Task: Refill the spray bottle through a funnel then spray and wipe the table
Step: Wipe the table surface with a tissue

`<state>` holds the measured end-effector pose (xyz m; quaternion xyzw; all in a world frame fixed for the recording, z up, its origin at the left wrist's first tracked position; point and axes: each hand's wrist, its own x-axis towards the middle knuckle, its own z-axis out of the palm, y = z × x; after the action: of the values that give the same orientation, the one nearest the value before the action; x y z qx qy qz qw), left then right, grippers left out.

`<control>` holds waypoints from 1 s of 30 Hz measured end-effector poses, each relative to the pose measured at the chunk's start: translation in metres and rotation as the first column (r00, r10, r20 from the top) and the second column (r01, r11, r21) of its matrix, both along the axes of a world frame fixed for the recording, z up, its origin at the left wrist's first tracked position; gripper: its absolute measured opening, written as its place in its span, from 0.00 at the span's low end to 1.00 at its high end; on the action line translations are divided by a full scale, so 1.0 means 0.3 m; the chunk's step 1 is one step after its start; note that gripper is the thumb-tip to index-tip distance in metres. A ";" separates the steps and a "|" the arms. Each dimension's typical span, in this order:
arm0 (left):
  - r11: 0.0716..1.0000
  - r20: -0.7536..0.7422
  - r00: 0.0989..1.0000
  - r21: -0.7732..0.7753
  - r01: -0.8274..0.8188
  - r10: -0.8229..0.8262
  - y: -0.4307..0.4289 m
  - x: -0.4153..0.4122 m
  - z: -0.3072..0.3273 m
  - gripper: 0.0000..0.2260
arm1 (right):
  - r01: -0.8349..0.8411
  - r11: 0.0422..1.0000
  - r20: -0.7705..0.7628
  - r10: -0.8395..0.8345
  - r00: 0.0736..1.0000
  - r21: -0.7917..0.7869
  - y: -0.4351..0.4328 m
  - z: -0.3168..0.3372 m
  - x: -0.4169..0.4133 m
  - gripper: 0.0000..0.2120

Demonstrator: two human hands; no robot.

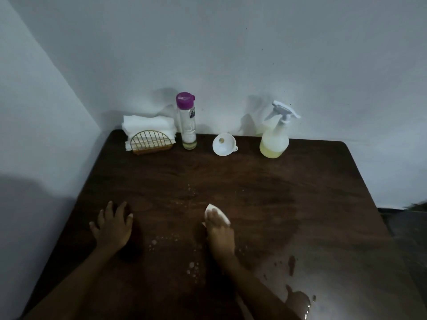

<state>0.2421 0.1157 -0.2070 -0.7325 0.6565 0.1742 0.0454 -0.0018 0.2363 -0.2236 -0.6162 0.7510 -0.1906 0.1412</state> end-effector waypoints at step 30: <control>1.000 -0.031 0.999 -0.006 0.014 -0.015 -0.152 0.076 -0.008 0.21 | 0.119 0.985 -0.001 -0.120 0.993 0.123 -0.243 0.066 -0.206 0.14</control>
<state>0.2650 0.0700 -0.2095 -0.7251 0.6630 0.1832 0.0342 -0.0636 0.1634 -0.2037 -0.5594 0.7965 -0.1543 0.1697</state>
